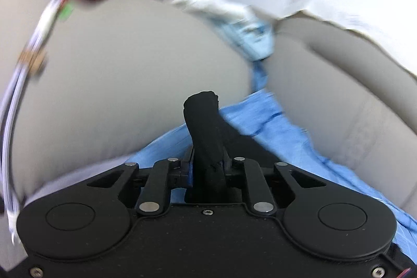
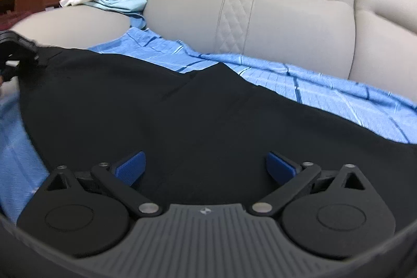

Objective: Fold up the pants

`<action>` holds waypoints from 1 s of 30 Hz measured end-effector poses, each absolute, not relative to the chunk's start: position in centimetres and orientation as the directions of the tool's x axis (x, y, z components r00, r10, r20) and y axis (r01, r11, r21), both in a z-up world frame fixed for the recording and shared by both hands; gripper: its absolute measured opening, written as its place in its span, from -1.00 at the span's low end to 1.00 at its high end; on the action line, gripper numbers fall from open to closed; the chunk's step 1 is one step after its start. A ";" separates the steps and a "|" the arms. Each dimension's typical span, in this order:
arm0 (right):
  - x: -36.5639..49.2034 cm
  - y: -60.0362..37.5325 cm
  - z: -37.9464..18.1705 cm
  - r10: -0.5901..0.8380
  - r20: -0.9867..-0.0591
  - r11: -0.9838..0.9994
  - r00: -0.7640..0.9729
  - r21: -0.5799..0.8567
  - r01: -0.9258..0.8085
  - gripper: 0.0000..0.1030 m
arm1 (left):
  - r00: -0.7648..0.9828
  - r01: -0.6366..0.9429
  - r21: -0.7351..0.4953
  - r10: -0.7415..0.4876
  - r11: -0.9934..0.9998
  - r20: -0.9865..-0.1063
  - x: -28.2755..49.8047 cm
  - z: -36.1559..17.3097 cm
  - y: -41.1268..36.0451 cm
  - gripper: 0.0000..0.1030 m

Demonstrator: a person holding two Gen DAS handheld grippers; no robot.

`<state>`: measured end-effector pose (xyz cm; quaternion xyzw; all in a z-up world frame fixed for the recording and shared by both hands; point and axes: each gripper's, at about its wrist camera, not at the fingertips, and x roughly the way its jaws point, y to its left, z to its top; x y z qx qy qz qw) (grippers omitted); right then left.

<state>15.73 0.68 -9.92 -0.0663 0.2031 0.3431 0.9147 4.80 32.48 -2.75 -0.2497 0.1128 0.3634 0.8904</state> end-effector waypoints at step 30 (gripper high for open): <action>15.9 -17.4 -11.4 0.587 -0.295 0.745 0.754 0.562 -0.360 1.00 | 0.845 -0.169 -0.068 0.109 0.983 -0.524 8.4 -0.2 8.9 -0.08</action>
